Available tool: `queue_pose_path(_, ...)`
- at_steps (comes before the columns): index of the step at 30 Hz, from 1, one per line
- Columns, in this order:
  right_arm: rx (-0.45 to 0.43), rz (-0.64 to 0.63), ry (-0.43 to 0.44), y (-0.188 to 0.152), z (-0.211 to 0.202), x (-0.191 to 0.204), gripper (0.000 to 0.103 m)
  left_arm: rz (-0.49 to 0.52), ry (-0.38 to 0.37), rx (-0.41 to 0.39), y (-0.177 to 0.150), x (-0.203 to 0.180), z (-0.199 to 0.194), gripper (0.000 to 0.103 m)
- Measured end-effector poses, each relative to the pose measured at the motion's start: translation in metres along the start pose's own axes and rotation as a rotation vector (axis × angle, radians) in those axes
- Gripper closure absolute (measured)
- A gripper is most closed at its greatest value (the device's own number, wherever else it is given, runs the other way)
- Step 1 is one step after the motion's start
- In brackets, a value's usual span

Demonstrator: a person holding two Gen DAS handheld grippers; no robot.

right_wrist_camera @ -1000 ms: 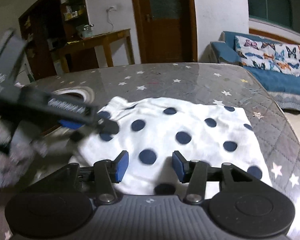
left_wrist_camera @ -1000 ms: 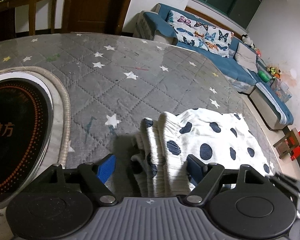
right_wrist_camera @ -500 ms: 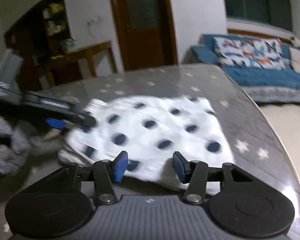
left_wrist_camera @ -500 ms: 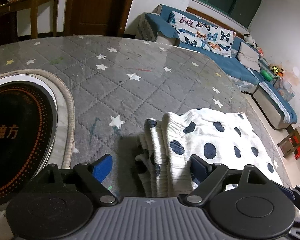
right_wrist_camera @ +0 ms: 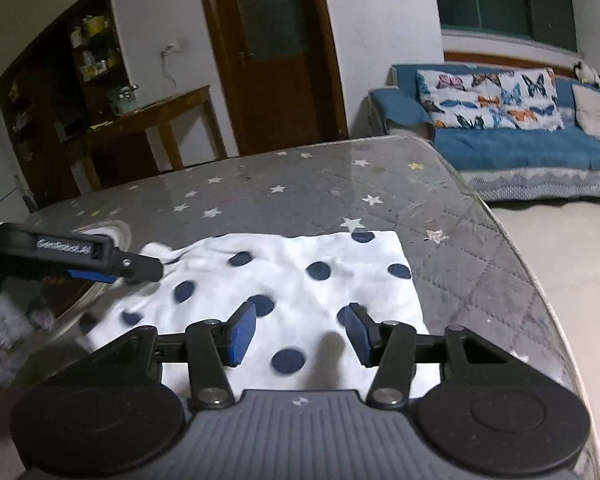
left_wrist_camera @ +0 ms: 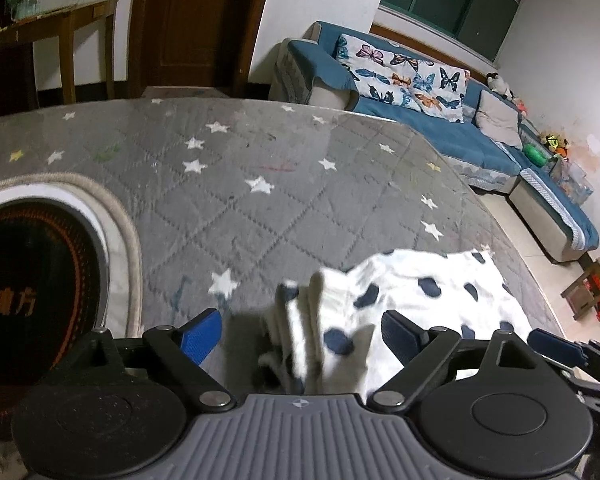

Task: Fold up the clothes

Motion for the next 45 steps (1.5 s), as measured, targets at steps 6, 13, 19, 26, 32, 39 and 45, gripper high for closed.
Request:
queue_pose_path(6,0.051,0.031,-0.025,-0.009,0.025,-0.012,0.053,0.026,0.033,0.006,0.013,-0.004,0.020,0.014)
queue_pose_path(13,0.040,0.004,-0.017,-0.002,0.020,-0.006,0.053,0.033,0.047,0.026,0.009,-0.001,0.033,0.014)
queue_pose_path(19,0.039,-0.030,0.019,-0.004,0.018,0.017,0.046,0.052,0.056,0.018,0.007,-0.002,0.029,0.013)
queue_pose_path(26,0.052,-0.083,0.013,-0.018,0.017,0.034,0.045,0.053,0.056,0.014,0.004,0.001,0.022,0.013)
queue_pose_path(32,0.028,-0.117,0.035,-0.020,0.002,0.051,0.037,0.065,0.047,0.005,-0.001,-0.003,0.011,0.010)
queue_pose_path(39,0.051,-0.128,0.031,-0.034,0.004,0.062,0.028,0.090,0.038,-0.006,-0.010,-0.009,-0.003,0.006)
queue_pose_path(45,0.030,-0.138,0.024,-0.037,-0.007,0.067,0.026,0.093,0.032,-0.016,-0.016,-0.009,-0.015,0.003)
Point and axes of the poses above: each gripper's, at about its wrist camera, not at the fingertips, and z roughly the way its jaws point, x to its left, y to its top, the point moved 8 cm from there along z, roughly the way its jaws point, and after that the axes turned 3 degrees about z, right-handed, at the moved point
